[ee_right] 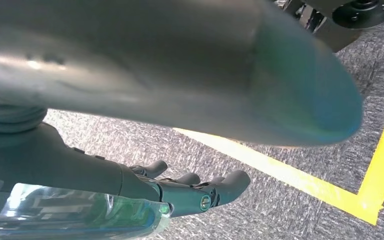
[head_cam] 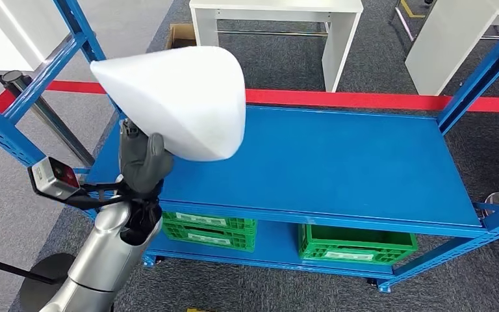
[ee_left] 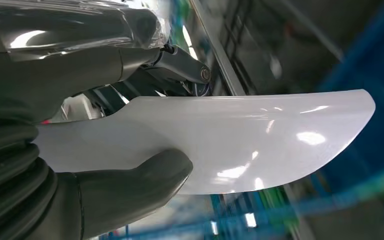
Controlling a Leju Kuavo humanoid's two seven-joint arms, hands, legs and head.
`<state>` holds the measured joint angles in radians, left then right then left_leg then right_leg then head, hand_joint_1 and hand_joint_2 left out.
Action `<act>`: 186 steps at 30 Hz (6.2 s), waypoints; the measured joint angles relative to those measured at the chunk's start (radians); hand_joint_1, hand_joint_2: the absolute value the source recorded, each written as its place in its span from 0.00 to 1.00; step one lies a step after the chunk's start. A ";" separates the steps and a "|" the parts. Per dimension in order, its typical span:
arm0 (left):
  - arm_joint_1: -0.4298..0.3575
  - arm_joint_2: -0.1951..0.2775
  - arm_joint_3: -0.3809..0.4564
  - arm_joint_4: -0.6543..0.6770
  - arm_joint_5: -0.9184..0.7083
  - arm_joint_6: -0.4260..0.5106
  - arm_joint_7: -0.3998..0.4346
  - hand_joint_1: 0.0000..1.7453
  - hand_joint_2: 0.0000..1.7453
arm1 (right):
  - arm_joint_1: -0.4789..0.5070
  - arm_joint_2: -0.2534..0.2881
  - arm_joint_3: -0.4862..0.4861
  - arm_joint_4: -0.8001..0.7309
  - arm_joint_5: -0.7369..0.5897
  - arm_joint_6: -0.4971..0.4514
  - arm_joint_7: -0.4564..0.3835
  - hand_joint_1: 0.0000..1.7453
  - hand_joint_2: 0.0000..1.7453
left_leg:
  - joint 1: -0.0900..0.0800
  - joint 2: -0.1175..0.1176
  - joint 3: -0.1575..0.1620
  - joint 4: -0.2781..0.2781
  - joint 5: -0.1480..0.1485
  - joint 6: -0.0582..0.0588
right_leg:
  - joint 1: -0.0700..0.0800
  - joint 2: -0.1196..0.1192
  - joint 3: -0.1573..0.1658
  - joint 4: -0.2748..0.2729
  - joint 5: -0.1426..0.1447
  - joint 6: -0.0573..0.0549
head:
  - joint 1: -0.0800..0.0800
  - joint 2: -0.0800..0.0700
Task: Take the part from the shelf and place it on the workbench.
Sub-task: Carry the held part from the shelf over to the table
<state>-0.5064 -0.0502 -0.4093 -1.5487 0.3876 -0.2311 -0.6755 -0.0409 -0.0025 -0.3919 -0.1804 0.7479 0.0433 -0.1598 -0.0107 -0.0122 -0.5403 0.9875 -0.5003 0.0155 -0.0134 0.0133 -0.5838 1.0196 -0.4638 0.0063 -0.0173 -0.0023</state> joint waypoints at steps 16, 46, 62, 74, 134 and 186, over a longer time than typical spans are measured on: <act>0.081 0.023 -0.128 -0.144 -0.110 -0.101 0.025 1.00 1.00 | -0.005 0.025 -0.020 0.000 -0.024 -0.005 0.093 0.00 0.00 | 0.012 0.013 0.001 -0.031 0.037 0.026 | -0.015 -0.005 -0.076 0.222 -0.100 0.049 | 0.005 0.000; 0.174 0.080 -0.101 -0.177 -0.175 -0.128 -0.023 1.00 1.00 | 0.024 -0.069 -0.125 0.000 -0.045 -0.018 0.280 0.00 0.00 | -0.008 0.026 -0.026 -0.029 0.057 0.034 | -0.008 -0.012 -0.100 0.278 -0.119 0.040 | 0.008 0.000; 0.159 0.086 -0.087 -0.175 -0.179 -0.138 0.000 1.00 1.00 | 0.010 -0.052 -0.133 0.000 -0.049 -0.006 0.265 0.00 0.00 | 0.007 0.014 -0.116 0.259 -0.063 -0.027 | -0.012 -0.014 -0.021 -0.004 0.024 -0.016 | -0.001 0.000; 0.074 0.096 -0.119 -0.165 -0.127 -0.118 0.026 1.00 1.00 | 0.000 -0.032 -0.147 0.000 -0.050 0.036 0.180 0.00 0.00 | -0.006 0.020 0.014 -0.039 0.033 0.034 | -0.013 -0.012 -0.120 0.219 -0.109 0.033 | 0.007 0.000; -0.007 0.046 -0.193 -0.106 -0.189 -0.162 0.107 1.00 1.00 | 0.005 -0.118 -0.192 -0.004 0.023 0.031 0.251 0.00 0.00 | 0.009 -0.010 -0.036 -0.011 0.055 0.026 | -0.016 -0.023 -0.066 0.234 -0.145 0.034 | 0.004 0.000; 0.078 0.079 -0.159 -0.105 -0.242 -0.166 0.062 1.00 1.00 | 0.011 -0.084 -0.228 -0.011 0.102 0.024 0.218 0.00 0.00 | -0.012 0.096 -0.071 0.034 0.035 0.004 | -0.005 -0.118 0.038 0.004 -0.033 0.010 | -0.008 0.000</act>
<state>-0.4280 0.0286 -0.5682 -1.6536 0.1457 -0.3973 -0.6137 -0.0296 -0.0865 -0.6195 -0.1911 0.8503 0.0676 0.0578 -0.0228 0.0836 -0.6115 1.0217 -0.4649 0.0196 -0.0187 -0.1048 -0.5455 1.0239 -0.4969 0.0163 -0.0248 -0.0023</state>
